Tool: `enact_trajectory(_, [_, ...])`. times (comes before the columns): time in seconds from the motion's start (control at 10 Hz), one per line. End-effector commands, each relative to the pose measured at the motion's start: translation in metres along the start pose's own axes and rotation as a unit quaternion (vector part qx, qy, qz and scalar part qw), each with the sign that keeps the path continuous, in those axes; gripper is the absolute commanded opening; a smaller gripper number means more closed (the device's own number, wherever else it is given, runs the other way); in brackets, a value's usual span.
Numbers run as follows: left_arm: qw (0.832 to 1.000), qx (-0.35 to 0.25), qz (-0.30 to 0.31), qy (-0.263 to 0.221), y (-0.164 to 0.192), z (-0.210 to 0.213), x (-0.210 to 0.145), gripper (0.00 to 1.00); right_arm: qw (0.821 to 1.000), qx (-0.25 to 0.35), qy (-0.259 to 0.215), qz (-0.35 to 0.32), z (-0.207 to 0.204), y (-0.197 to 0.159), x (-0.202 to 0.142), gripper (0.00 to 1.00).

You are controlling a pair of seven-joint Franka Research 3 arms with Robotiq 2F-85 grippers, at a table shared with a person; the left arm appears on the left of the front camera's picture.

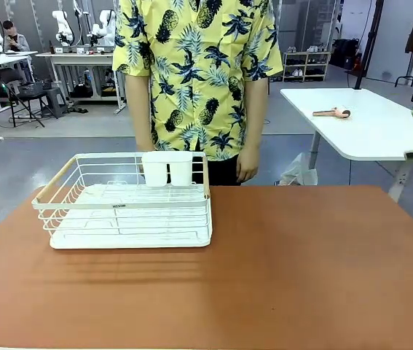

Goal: Clean the table.
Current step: Pick up the Lint Roller when the human hands it over.

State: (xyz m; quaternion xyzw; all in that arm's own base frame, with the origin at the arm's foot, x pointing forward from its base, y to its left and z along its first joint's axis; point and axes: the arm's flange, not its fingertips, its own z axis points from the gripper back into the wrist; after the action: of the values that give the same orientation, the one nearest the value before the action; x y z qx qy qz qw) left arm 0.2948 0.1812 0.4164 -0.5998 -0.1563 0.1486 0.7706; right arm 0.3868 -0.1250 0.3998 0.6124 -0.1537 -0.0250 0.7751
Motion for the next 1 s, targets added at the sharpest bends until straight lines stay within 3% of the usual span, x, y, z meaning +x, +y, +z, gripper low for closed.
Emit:
enact_trajectory(0.0, [0.998, -0.039, 0.027, -0.044, 0.046, -0.005, -0.006, 1.0, 1.0, 0.0, -0.006, -0.015, -0.017, -0.03, 0.005, 1.0])
enact_trajectory(0.1, [0.997, -0.037, 0.045, -0.047, 0.061, -0.01, -0.007, 1.0, 1.0, 0.004, -0.006, -0.01, -0.017, -0.035, 0.004, 1.0])
enact_trajectory(0.3, [0.997, -0.038, 0.031, -0.054, 0.048, -0.029, 0.006, 1.0, 0.999, 0.003, -0.011, -0.035, -0.006, -0.05, -0.006, 1.0])
enact_trajectory(0.4, [0.996, -0.028, 0.061, -0.057, 0.069, 0.009, 0.005, 1.0, 0.999, 0.003, -0.011, -0.035, -0.006, -0.05, -0.006, 1.0])
enact_trajectory(0.9, [0.996, -0.028, 0.061, -0.057, 0.069, 0.009, 0.005, 1.0, 0.999, 0.003, -0.011, -0.035, -0.006, -0.05, -0.006, 1.0])
